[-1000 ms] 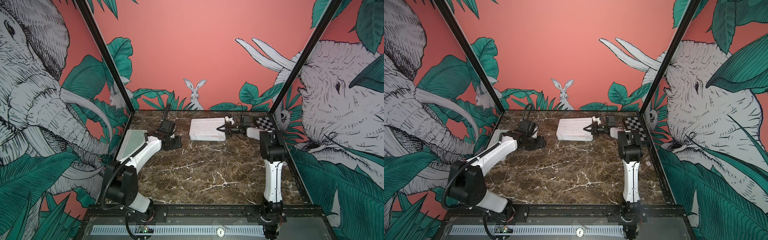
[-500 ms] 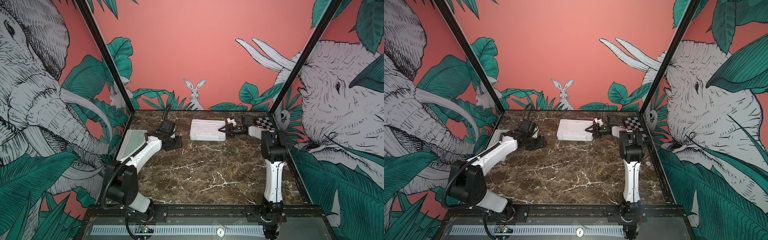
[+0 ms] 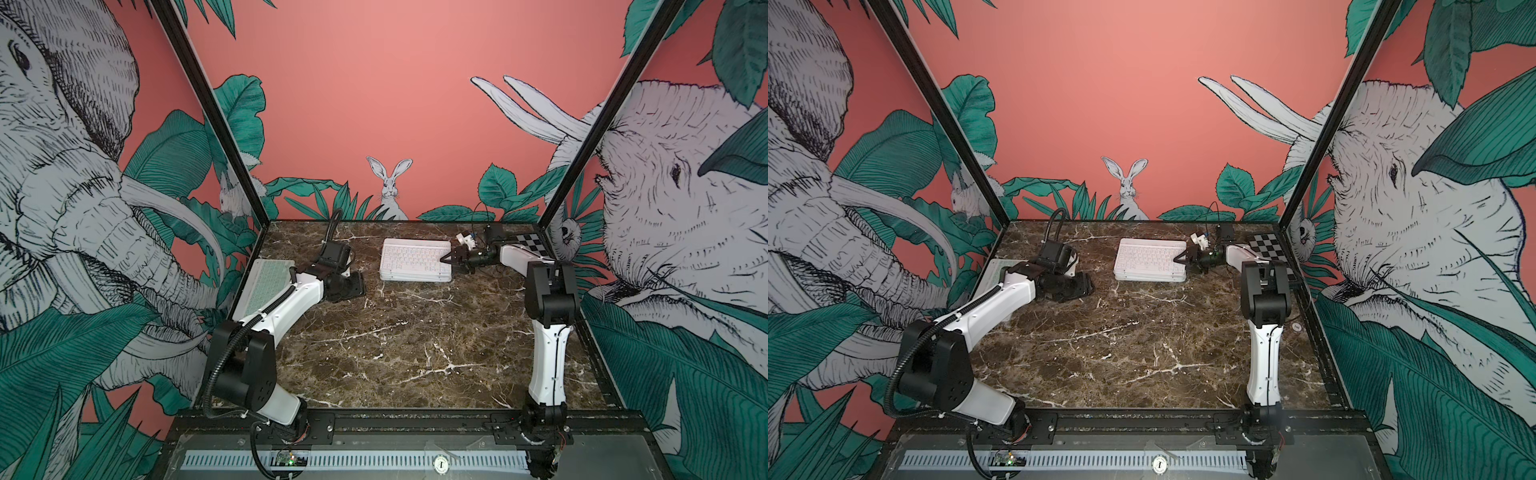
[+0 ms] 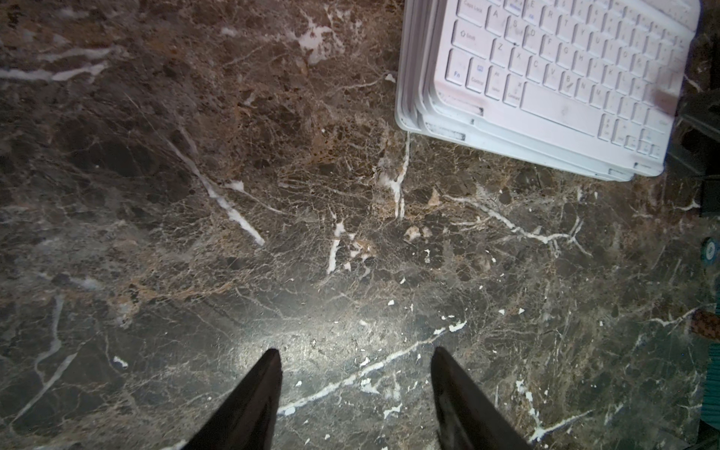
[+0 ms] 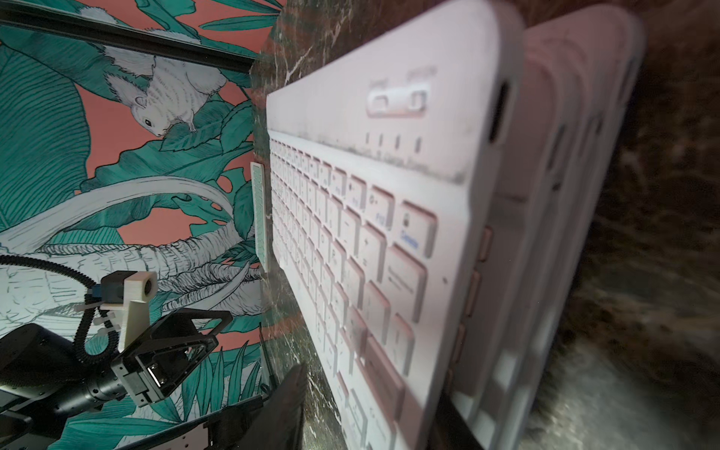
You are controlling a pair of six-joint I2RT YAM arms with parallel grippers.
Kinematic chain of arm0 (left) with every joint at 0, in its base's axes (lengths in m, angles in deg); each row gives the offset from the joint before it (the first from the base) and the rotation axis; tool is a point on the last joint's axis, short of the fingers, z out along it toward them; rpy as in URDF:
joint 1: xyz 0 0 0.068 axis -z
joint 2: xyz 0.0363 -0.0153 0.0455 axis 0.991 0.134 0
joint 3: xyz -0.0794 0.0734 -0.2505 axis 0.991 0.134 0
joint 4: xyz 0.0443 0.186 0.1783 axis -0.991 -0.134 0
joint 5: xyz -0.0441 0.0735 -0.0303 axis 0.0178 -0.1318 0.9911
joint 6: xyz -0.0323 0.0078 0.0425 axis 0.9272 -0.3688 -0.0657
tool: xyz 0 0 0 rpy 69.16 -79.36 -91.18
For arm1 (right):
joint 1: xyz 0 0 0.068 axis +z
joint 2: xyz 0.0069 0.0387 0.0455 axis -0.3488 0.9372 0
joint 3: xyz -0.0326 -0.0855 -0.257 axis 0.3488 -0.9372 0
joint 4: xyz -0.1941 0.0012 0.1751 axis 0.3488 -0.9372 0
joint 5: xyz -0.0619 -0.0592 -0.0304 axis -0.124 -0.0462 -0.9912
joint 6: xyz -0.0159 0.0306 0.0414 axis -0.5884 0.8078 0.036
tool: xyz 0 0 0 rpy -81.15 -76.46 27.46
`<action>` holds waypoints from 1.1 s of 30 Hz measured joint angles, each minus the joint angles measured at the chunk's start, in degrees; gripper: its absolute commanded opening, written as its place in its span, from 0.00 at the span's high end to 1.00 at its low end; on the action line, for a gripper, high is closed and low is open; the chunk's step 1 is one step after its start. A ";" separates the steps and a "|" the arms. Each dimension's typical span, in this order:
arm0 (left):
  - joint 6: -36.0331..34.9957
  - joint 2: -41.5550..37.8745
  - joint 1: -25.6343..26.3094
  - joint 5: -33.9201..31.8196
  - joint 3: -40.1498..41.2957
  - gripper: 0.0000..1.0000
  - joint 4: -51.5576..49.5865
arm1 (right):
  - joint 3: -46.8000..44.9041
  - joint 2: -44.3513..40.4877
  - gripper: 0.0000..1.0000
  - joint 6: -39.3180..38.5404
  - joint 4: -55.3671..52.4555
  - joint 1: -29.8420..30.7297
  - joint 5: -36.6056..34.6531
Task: Stack the numeric keypads
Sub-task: Place the numeric keypad at the numeric keypad.
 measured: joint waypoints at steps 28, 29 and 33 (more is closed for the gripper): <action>-0.90 -0.04 -3.06 -6.10 -0.48 0.36 -4.00 | -6.19 -13.16 0.51 -1.90 -4.35 -0.22 -16.22; -1.07 -0.11 -4.92 -6.54 -0.85 0.36 -4.83 | -8.52 -15.65 0.51 -0.87 -2.36 -0.17 -16.61; -1.57 -0.46 -14.78 -8.33 -1.03 0.35 -6.47 | -15.63 -24.09 0.51 2.27 3.54 0.85 -18.82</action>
